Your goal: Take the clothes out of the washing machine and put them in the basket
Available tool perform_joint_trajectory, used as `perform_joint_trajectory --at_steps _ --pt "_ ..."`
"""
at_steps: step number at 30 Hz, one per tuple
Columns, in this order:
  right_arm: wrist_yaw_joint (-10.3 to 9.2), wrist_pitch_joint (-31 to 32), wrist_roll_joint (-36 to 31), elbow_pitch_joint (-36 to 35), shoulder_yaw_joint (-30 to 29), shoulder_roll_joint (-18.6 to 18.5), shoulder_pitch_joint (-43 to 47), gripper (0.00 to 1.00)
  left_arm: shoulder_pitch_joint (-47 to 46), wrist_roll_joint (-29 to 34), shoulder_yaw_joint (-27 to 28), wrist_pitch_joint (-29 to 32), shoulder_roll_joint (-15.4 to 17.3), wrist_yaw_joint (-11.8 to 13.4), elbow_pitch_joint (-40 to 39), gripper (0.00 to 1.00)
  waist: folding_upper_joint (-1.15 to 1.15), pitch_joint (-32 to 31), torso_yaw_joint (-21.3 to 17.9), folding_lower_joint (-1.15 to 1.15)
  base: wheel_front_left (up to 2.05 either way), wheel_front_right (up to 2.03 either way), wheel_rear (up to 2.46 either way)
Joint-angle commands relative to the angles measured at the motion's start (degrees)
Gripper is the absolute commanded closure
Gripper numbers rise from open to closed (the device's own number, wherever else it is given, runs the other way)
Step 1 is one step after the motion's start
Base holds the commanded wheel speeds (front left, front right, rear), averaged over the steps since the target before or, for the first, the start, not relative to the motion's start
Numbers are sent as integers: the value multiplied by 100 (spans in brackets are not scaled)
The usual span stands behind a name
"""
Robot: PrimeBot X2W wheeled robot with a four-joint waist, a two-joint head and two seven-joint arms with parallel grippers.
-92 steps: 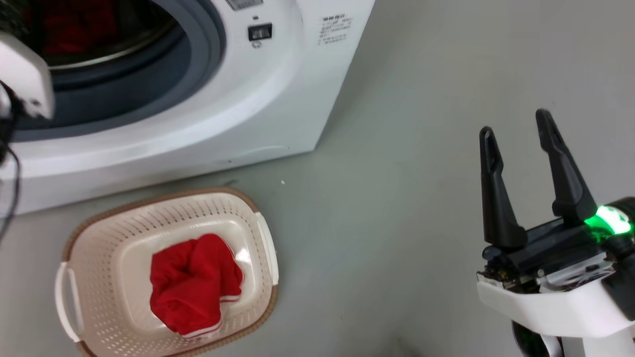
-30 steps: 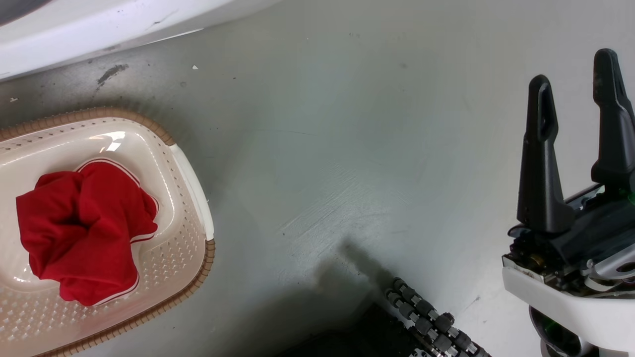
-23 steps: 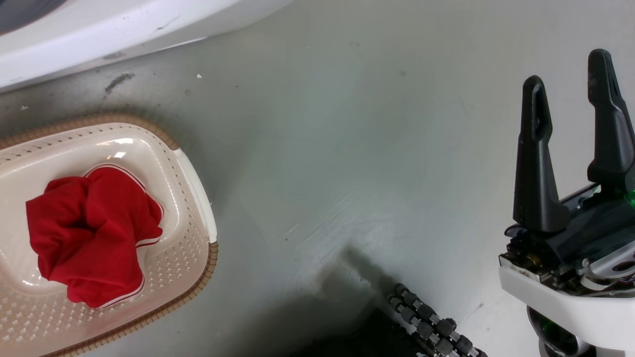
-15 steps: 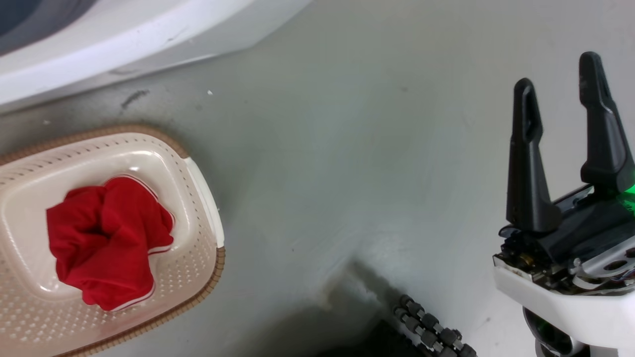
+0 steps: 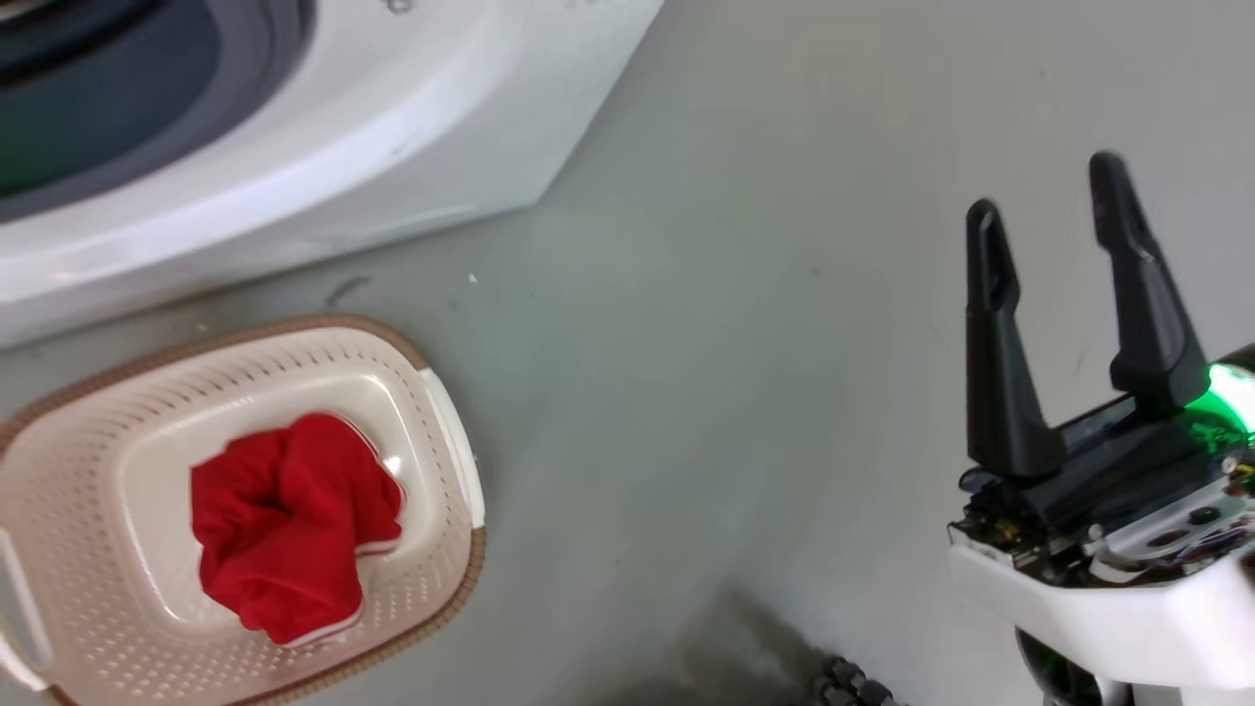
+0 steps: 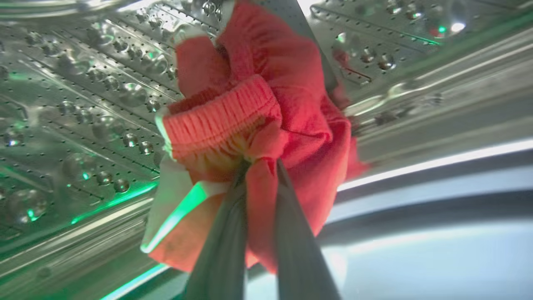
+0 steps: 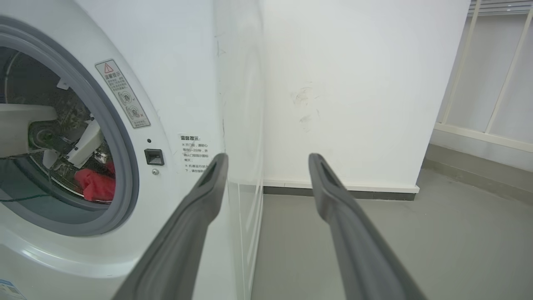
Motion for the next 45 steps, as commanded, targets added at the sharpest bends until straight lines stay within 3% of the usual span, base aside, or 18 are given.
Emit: perform_joint_trajectory --at_steps 1,20,32,45 --pt "-2 -11 -49 35 9 2 95 0 226 -101 -41 -118 32 -1 -111 100 0 -341 95 0 0 0 0" --pt "-2 -11 -510 386 112 2 892 0 2479 -791 -413 -1111 -16 29 -1313 100 0 -2126 559 0 0 0 0" --pt "-2 -11 -748 531 77 2 1413 0 3347 -824 -578 -1416 158 385 -2682 100 0 -2883 836 0 0 0 0" --pt "-2 -11 -859 565 122 2 1602 0 4361 -987 -792 -1750 271 740 -3824 100 0 -3103 897 0 0 0 0"
